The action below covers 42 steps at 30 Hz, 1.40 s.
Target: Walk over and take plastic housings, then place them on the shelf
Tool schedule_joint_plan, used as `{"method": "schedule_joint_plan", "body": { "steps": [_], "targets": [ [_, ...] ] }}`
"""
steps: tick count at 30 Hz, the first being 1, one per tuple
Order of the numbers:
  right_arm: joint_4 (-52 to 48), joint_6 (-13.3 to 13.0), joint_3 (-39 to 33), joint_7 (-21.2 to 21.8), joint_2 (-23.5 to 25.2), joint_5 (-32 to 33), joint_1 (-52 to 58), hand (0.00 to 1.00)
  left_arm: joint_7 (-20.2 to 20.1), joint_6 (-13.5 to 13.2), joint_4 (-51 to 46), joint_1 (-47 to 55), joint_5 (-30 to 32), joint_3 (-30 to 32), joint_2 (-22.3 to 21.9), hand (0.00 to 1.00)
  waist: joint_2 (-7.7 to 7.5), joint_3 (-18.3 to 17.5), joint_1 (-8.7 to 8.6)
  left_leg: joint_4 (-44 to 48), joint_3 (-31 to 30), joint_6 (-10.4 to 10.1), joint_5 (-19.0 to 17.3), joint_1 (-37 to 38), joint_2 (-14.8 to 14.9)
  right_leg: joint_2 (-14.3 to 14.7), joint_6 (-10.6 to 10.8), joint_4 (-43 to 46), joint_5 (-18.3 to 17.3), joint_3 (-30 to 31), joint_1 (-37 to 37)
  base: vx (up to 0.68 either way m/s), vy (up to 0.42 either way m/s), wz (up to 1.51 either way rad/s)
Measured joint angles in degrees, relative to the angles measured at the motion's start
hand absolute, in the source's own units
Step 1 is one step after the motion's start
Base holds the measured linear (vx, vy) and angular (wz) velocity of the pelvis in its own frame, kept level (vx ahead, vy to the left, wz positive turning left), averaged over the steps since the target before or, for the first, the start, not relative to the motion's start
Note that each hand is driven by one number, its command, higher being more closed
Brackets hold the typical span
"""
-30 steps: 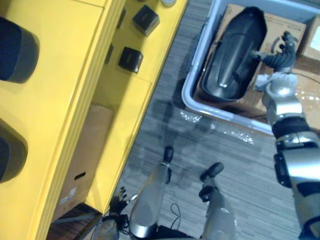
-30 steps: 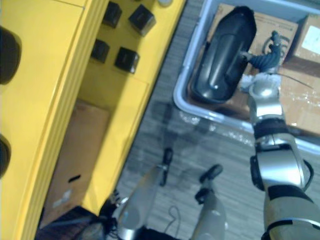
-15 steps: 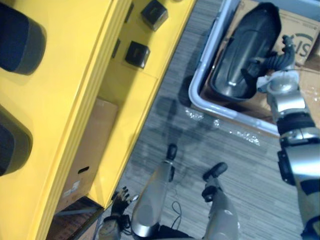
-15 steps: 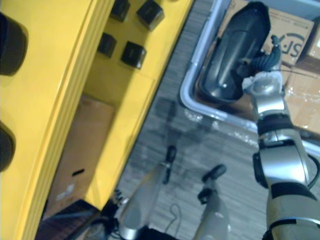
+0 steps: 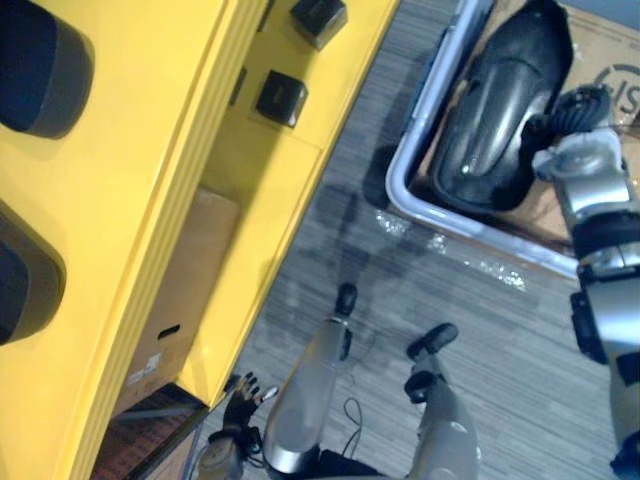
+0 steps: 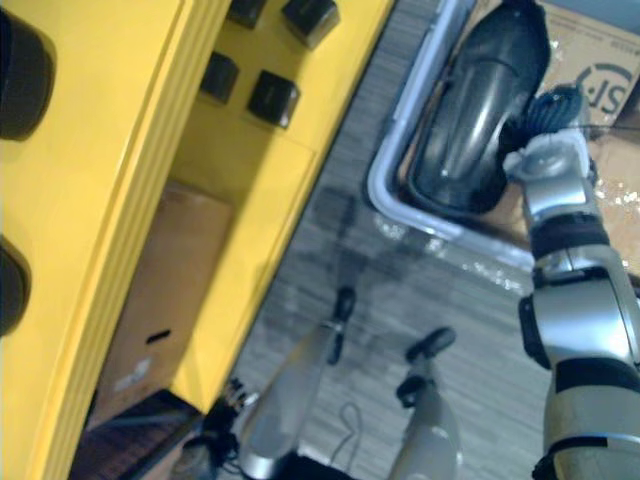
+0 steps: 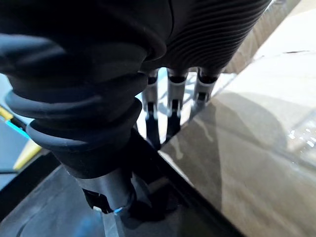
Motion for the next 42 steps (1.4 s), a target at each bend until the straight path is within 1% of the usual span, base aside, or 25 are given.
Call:
{"method": "schedule_joint_plan", "body": {
  "steps": [2,4,5,7,9,11,14,18,20,23,26,29,31,33,34,36,37,38,39,41,42],
  "targets": [
    [0.2,0.0,0.0,0.1,0.0,-0.1,-0.1,1.00,-0.1,0.0,0.0,0.0,0.0,0.0,0.0,0.00,0.00,0.0,0.00,0.0,0.0,0.0,0.0,0.0,0.0,0.0,0.0,0.0,0.0,0.0,0.0,0.00,0.000,0.00],
    [0.2,0.1,0.1,0.1,0.1,-2.7,-0.1,1.00,-0.1,0.0,0.0,0.0,0.0,0.0,0.0,0.00,0.01,0.0,0.06,0.0,0.0,0.0,0.0,0.0,0.0,0.0,0.0,0.0,0.0,0.0,0.0,0.00,0.000,0.00],
    [0.3,0.6,0.3,0.1,0.1,-4.8,-0.1,1.00,-0.2,0.0,0.0,0.0,-0.7,0.0,0.0,0.00,0.02,0.0,0.21,0.0,0.0,0.0,0.0,0.0,0.0,0.0,0.0,0.0,0.0,0.0,0.0,0.00,0.000,0.00],
    [0.5,1.1,1.5,-0.1,0.0,-6.3,-0.2,1.00,-0.3,0.0,0.0,0.0,-1.7,0.0,-0.1,0.00,0.02,0.0,0.24,-0.1,0.0,0.0,0.0,0.1,0.0,0.0,0.0,0.0,0.0,0.0,0.1,0.00,0.000,0.00],
    [1.1,2.5,2.5,-0.2,0.0,-8.6,-0.8,1.00,-0.4,0.0,-0.2,0.0,-1.8,0.0,-0.1,0.00,0.03,0.0,0.41,-0.1,0.0,0.0,0.0,0.2,0.0,0.0,0.0,-0.1,0.0,0.0,0.2,0.00,0.000,0.00],
    [1.5,2.7,2.6,-0.3,0.1,-10.7,-0.8,1.00,-0.4,-0.1,-0.4,0.0,-2.1,0.0,-0.1,0.00,0.03,0.0,0.57,-0.1,0.1,0.0,0.0,0.3,0.0,0.0,0.0,-0.1,0.0,0.0,0.3,0.00,0.000,0.00],
    [2.2,2.7,4.7,-1.6,0.2,-11.9,-0.7,1.00,-0.3,-0.1,-0.7,0.0,-2.1,0.0,-0.1,0.00,0.04,0.0,0.66,-0.2,0.1,0.0,0.0,1.1,0.0,0.0,0.0,-0.3,0.0,0.0,1.0,0.00,0.000,0.00],
    [3.0,2.7,5.2,-3.9,0.2,-13.5,-0.5,1.00,-0.2,-0.5,-2.6,0.0,-2.4,0.0,-0.1,0.00,0.15,-0.2,0.71,-0.4,0.1,0.0,0.0,1.4,0.0,0.0,0.0,-0.4,0.0,-0.1,1.3,0.00,0.000,0.00],
    [3.0,2.5,6.0,-5.2,0.2,-13.5,-0.2,1.00,0.0,-1.8,-3.8,0.0,-4.0,-0.1,-0.1,0.00,0.14,-0.2,0.46,-0.4,0.1,0.0,0.0,1.5,0.0,0.0,0.0,-0.5,0.1,-0.1,1.4,0.00,0.000,0.00],
    [2.8,2.0,6.3,-5.5,0.2,-13.6,0.3,1.00,0.3,-3.1,-7.4,0.0,-4.3,-0.1,-0.1,0.00,0.14,-0.2,-0.14,-0.4,0.2,0.0,0.0,1.8,0.0,0.0,0.2,-0.8,0.3,-0.1,1.9,0.00,0.000,0.00],
    [2.0,1.5,6.3,-6.4,-0.2,-15.0,1.2,1.00,1.2,-4.8,-13.0,0.0,-4.5,0.0,0.1,0.00,0.08,-0.2,-0.86,-0.4,0.4,0.0,0.0,2.3,0.0,0.0,0.2,-0.9,0.4,0.1,2.3,0.00,0.000,0.00],
    [1.2,1.5,6.3,-6.5,-0.6,-15.9,2.8,1.00,2.1,-5.2,-19.3,-0.4,-4.5,0.1,0.6,0.00,-0.25,-0.3,-2.01,-0.2,0.8,0.0,0.0,2.5,0.4,0.1,0.1,-0.9,0.8,0.4,2.4,-0.01,-0.004,-0.07],
    [1.2,1.5,6.2,-6.5,-1.5,-16.0,3.9,1.00,2.8,-5.1,-23.3,-1.4,-4.4,0.1,1.0,0.00,-0.25,-0.3,-2.08,-0.1,1.5,0.0,0.0,3.2,0.8,0.3,-0.2,-0.9,1.0,0.8,2.8,-0.04,-0.016,-0.16],
    [0.7,1.5,6.2,-6.8,-1.6,-16.3,4.5,1.00,3.6,-5.0,-28.6,-3.1,-4.0,0.1,2.4,0.00,-0.49,-0.4,-3.57,0.0,1.9,0.0,0.0,3.9,1.2,0.7,-0.4,-1.1,1.2,1.7,3.2,-0.07,-0.027,-0.15],
    [0.4,1.5,6.1,-7.2,-1.6,-16.4,4.5,1.00,3.8,-5.0,-30.0,-3.6,-3.7,0.1,2.7,0.00,-0.64,-0.5,-3.78,0.1,2.1,0.0,0.0,3.9,1.4,0.9,-0.6,-1.2,1.3,1.8,3.2,-0.07,-0.030,-0.20],
    [-0.6,1.4,5.5,-8.4,-1.7,-16.4,4.7,1.00,5.3,-4.0,-35.1,-5.4,-2.8,0.1,3.5,0.00,-1.23,-0.6,-4.55,0.0,3.3,0.0,0.0,4.3,2.1,1.5,-1.1,-2.3,1.7,2.5,3.3,-0.07,-0.040,-0.26],
    [-0.8,1.2,5.5,-8.7,-1.7,-16.5,4.8,1.00,5.6,-3.7,-36.1,-5.8,-2.1,0.1,3.6,0.00,-1.27,-0.6,-4.83,0.0,3.4,-0.1,0.1,4.5,2.3,1.7,-1.2,-2.4,1.9,2.7,3.4,-0.06,-0.044,-0.21],
    [-1.1,0.9,4.3,-9.2,-1.7,-17.1,5.4,1.00,5.9,-3.0,-37.4,-6.8,-1.0,0.0,3.6,0.00,-1.40,-0.6,-5.15,-0.5,3.7,-0.2,0.2,5.2,2.5,2.0,-1.2,-2.9,2.1,3.1,3.9,-0.04,-0.044,-0.16],
    [-1.1,0.7,3.5,-9.5,-1.7,-17.6,6.0,1.00,6.0,-1.7,-38.6,-7.4,-1.0,0.0,3.6,0.00,-1.82,-0.7,-5.23,-1.1,4.1,-0.4,0.4,5.8,2.6,2.1,-1.2,-3.0,2.2,3.5,4.0,-0.03,-0.061,-0.18],
    [-1.1,0.0,3.4,-10.4,-1.7,-18.0,6.6,1.00,5.6,0.3,-40.7,-7.9,-1.1,0.0,4.2,0.00,-2.87,-1.1,-5.93,-2.4,4.5,-0.7,1.1,6.6,2.7,2.2,-1.3,-3.1,2.3,3.7,4.1,0.00,-0.064,-0.10],
    [-1.1,-0.5,3.3,-10.5,-1.6,-18.3,6.7,1.00,5.3,1.6,-41.6,-8.3,-1.1,-0.1,5.0,0.00,-3.77,-1.2,-6.56,-3.5,4.7,-1.0,1.7,7.4,2.7,2.2,-1.5,-3.1,2.4,3.9,4.1,0.02,-0.073,-0.04]
  ]
}}
